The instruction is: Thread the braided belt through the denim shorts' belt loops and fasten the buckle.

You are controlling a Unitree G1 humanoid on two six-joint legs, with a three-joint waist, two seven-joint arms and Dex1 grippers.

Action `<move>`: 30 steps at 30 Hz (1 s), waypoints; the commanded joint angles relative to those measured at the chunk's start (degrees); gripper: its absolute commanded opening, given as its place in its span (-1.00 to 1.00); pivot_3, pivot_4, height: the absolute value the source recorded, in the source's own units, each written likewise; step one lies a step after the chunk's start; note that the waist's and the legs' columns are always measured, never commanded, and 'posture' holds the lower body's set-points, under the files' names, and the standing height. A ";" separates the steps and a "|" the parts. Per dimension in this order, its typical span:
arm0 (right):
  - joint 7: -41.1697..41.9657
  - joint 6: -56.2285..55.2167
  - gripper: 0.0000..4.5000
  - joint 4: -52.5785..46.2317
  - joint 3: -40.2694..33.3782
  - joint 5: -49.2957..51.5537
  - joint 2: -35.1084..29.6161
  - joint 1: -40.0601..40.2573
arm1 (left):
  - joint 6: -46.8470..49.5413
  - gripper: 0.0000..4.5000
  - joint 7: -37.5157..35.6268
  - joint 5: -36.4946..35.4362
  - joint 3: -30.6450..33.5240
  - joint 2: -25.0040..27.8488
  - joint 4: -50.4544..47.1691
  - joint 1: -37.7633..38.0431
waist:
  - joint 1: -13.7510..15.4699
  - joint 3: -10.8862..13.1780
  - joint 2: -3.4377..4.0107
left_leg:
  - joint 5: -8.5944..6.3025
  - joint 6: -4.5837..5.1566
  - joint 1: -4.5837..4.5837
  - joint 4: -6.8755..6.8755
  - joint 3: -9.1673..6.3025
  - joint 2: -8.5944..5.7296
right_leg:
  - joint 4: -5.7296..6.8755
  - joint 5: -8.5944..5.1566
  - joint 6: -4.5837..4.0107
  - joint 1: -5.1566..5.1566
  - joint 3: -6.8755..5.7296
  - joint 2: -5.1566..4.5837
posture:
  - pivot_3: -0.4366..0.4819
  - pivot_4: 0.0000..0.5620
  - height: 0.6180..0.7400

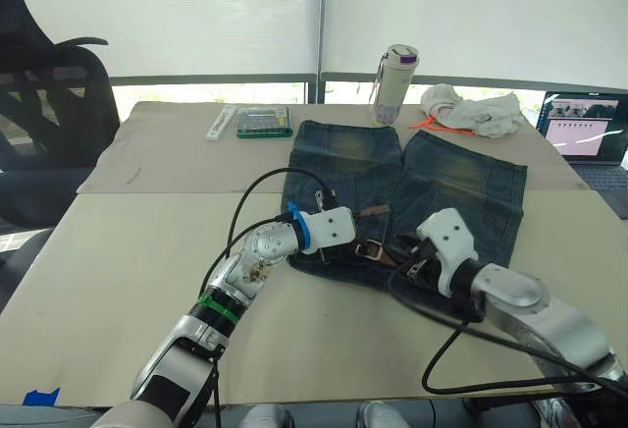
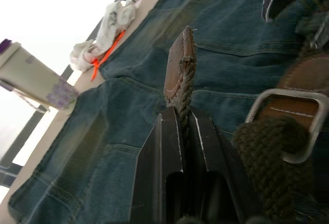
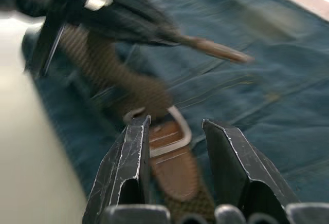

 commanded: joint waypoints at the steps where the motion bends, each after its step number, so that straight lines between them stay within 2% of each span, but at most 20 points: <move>1: 1.65 -1.82 -0.19 0.41 2.63 -6.76 -0.04 -0.42 | -2.41 -1.00 -0.59 1.94 -0.77 1.51 0.62 -1.13 | 0.16 0.00 0.00 | 0.01 -0.01 0.00 0.00 0.00 0.00 | -0.01 0.00 0.00 0.00 0.00 0.00 | -0.05 -0.47 0.95; 16: 2.55 0.54 -0.19 5.17 3.50 -21.86 2.87 0.28 | -2.82 -1.00 -0.06 1.62 0.20 1.21 1.53 -1.05 | 0.79 0.00 0.00 | 0.05 -0.10 -0.08 0.37 -0.01 -0.01 | 0.08 0.00 0.02 0.06 -0.03 -0.04 | -0.05 -0.47 0.95; 19: 3.71 -1.22 -0.52 5.31 5.18 -26.01 1.24 0.04 | -3.19 -1.00 -0.28 1.90 -0.05 1.44 1.88 -1.22 | 0.77 0.00 0.00 | 0.05 -0.11 -0.08 0.37 -0.01 -0.01 | 0.09 0.00 0.02 0.06 -0.03 -0.04 | -0.05 -0.47 0.95; 22: 3.26 -4.08 -0.96 5.72 6.49 -31.36 0.22 -0.45 | -3.62 -1.00 -0.92 2.26 -0.43 1.70 2.19 -1.66 | 0.76 0.00 0.00 | 0.05 -0.11 -0.08 0.38 0.00 -0.02 | 0.10 0.00 0.03 0.07 -0.03 -0.05 | -0.05 -0.47 0.95; 30: -2.54 -15.06 -0.98 8.02 7.00 -44.14 1.97 -1.41 | -6.79 -1.00 -1.59 7.79 -3.30 4.55 1.89 -4.10 | 0.65 0.00 0.00 | 0.10 -0.19 -0.08 0.38 0.04 -0.04 | 0.17 -0.02 0.06 0.04 -0.02 -0.04 | -0.05 -0.47 0.95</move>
